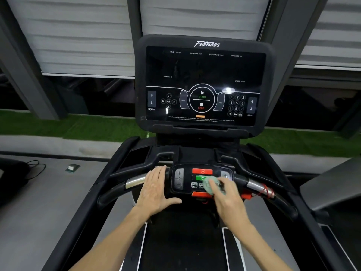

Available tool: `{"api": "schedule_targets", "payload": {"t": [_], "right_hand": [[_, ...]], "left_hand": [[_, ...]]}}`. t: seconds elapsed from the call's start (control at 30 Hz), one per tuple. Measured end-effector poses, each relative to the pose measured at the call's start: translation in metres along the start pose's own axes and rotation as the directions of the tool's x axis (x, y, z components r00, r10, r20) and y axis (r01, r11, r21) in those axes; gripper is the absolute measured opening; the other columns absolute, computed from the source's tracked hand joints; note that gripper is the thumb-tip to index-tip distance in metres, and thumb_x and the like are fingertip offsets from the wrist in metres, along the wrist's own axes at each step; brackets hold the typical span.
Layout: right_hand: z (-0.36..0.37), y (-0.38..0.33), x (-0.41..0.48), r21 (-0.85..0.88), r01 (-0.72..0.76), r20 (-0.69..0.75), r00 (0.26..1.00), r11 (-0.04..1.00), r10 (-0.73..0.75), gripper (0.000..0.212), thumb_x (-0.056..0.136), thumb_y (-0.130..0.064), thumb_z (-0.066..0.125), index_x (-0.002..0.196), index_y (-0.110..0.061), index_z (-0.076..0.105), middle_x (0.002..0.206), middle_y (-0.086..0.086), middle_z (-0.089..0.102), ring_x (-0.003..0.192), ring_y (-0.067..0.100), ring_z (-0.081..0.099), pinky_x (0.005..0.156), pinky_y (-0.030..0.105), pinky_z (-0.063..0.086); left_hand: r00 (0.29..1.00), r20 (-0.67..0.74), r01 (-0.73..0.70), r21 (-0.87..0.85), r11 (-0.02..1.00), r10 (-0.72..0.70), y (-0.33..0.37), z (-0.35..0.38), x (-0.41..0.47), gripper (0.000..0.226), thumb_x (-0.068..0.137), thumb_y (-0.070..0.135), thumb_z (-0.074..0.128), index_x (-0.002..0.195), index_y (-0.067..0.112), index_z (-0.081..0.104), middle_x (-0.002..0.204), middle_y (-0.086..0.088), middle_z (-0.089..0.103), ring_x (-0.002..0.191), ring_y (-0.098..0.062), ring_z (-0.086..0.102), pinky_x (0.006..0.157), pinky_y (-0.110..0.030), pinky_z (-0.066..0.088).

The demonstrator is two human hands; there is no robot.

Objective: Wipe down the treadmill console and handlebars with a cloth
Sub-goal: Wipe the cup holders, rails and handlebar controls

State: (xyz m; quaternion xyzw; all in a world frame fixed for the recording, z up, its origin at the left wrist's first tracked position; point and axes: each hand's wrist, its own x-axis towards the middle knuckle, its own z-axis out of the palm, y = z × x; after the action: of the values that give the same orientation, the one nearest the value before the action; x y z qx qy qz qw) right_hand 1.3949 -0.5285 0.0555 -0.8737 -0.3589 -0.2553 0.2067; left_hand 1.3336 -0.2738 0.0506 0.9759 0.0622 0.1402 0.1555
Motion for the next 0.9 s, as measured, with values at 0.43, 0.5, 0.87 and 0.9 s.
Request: {"api": "schedule_targets", "payload": {"t": [0.43,0.5,0.87,0.9], "right_hand": [[0.02,-0.057,0.01,0.143,-0.106,0.016,0.994,0.984,0.105,0.061,0.069,0.007,0.076,0.127,-0.006,0.059,0.113,0.018,0.053,0.096,0.026,0.055,0.071,0.026,0.054],[0.01,-0.036,0.002,0.107,-0.153,-0.013,0.988,0.982,0.155,0.06,0.069,0.008,0.076,0.125,-0.005,0.061,0.112,0.022,0.055,0.097,0.03,0.058,0.074,0.029,0.055],[0.013,-0.05,0.065,0.169,-0.389,-0.039,0.915,0.906,0.4,0.049,0.083,-0.002,0.065,0.131,-0.01,0.054,0.119,0.014,0.046,0.097,0.018,0.046,0.076,0.026,0.047],[0.017,-0.062,0.071,0.168,-0.354,-0.006,0.933,0.92,0.36,0.05,0.082,-0.002,0.065,0.13,-0.01,0.054,0.119,0.015,0.046,0.098,0.021,0.047,0.076,0.029,0.05]], "left_hand": [[1.0,-0.017,-0.001,-0.025,1.0,0.001,0.003,-0.001,-0.001,0.12,0.06,0.079,0.059,0.148,0.004,0.03,0.149,-0.013,0.038,0.142,-0.027,0.03,0.12,-0.039,0.018],[0.999,-0.029,-0.014,-0.021,1.0,0.013,0.002,-0.001,0.0,0.118,0.06,0.08,0.059,0.147,0.005,0.031,0.147,-0.011,0.04,0.139,-0.026,0.033,0.12,-0.04,0.022],[0.999,-0.03,-0.012,-0.011,1.0,0.012,0.001,0.002,0.0,0.12,0.06,0.084,0.053,0.147,0.005,0.03,0.148,-0.011,0.039,0.141,-0.027,0.032,0.12,-0.041,0.018],[0.999,-0.03,-0.016,-0.014,1.0,0.015,0.0,0.002,0.0,0.119,0.061,0.083,0.054,0.147,0.005,0.031,0.148,-0.011,0.04,0.141,-0.027,0.033,0.12,-0.041,0.019]]}}
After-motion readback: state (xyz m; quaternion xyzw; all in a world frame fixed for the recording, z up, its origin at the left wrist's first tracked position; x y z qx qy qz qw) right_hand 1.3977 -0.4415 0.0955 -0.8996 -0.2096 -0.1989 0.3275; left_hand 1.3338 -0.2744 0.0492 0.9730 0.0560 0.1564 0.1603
